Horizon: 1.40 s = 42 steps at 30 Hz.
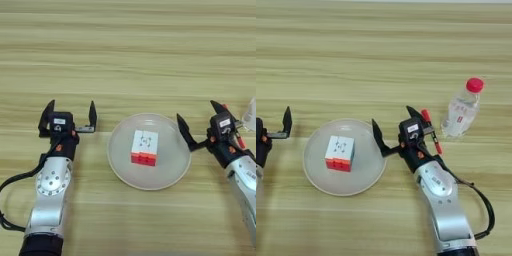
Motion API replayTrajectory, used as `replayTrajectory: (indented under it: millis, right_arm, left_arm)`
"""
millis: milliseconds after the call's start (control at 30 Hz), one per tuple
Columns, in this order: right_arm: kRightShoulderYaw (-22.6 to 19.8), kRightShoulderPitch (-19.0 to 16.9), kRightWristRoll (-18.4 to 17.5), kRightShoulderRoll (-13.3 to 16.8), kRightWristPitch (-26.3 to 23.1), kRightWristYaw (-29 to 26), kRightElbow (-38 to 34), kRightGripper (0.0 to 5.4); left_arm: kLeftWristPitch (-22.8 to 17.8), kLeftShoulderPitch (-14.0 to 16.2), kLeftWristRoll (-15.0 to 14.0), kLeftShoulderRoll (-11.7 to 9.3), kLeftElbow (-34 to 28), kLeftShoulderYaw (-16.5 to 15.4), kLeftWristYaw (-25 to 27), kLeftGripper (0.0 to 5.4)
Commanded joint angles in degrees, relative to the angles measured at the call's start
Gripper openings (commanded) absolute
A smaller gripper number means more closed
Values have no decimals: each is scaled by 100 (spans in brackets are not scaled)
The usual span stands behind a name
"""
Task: Move the objects on the table
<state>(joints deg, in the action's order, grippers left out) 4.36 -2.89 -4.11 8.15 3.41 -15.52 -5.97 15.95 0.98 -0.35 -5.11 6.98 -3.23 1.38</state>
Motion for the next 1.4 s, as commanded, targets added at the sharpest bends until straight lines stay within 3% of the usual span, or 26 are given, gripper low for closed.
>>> replayTrajectory:
  millis: [33, 267, 467, 700, 800, 900, 1133, 1400]
  right_arm:
    - [-128, 171, -144, -61, 142, -3, 249, 535]
    - [-269, 347, -179, -109, 316, 25, 652, 535]
    - [-268, 397, -164, -164, 354, 62, 724, 535]
    - [-252, 426, -139, -239, 386, 107, 796, 535]
    - [-243, 462, -119, -274, 402, 127, 858, 535]
    - [-230, 497, -114, -289, 426, 155, 914, 535]
    - [-244, 558, -123, -330, 471, 195, 1022, 535]
    - [-210, 583, -75, -387, 503, 240, 1060, 535]
  left_arm:
    - [-93, 16, 17, -13, -64, 22, 48, 540]
    - [-176, 128, -66, -4, -417, 160, 265, 540]
    - [-564, 484, -88, 3, -1116, 408, 490, 540]
    - [-1071, 1216, -67, -106, -2093, 1135, 971, 540]
    - [-1370, 1396, -238, -128, -2423, 1297, 1148, 540]
    - [-1556, 1531, -200, -218, -2695, 1526, 1302, 540]
    - [-1660, 1520, -175, -74, -2620, 1911, 1298, 540]
    - [-1522, 1316, -81, 1, -2147, 1934, 1190, 540]
